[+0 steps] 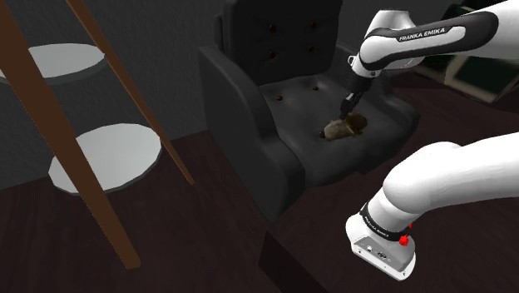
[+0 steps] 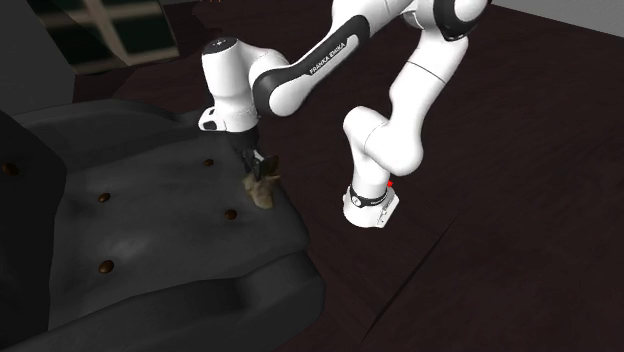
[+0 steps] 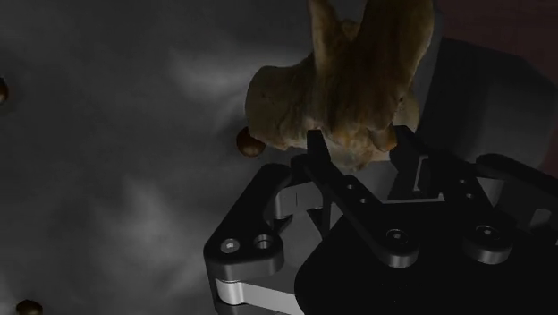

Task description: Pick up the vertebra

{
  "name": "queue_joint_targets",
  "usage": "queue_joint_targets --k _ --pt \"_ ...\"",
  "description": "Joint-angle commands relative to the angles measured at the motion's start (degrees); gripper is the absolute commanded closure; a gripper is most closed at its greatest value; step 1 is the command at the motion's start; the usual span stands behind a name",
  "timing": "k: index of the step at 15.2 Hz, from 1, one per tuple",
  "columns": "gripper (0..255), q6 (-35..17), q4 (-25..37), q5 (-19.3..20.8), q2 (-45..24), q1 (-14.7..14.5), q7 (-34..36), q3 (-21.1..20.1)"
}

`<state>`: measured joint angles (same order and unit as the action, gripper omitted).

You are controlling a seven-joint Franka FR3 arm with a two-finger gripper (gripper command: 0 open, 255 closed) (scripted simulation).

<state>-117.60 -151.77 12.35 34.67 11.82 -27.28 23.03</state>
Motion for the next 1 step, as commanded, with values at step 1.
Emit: queue_joint_targets --k 1 --pt "255 0.44 0.23 -0.03 0.20 0.02 0.01 -0.09"
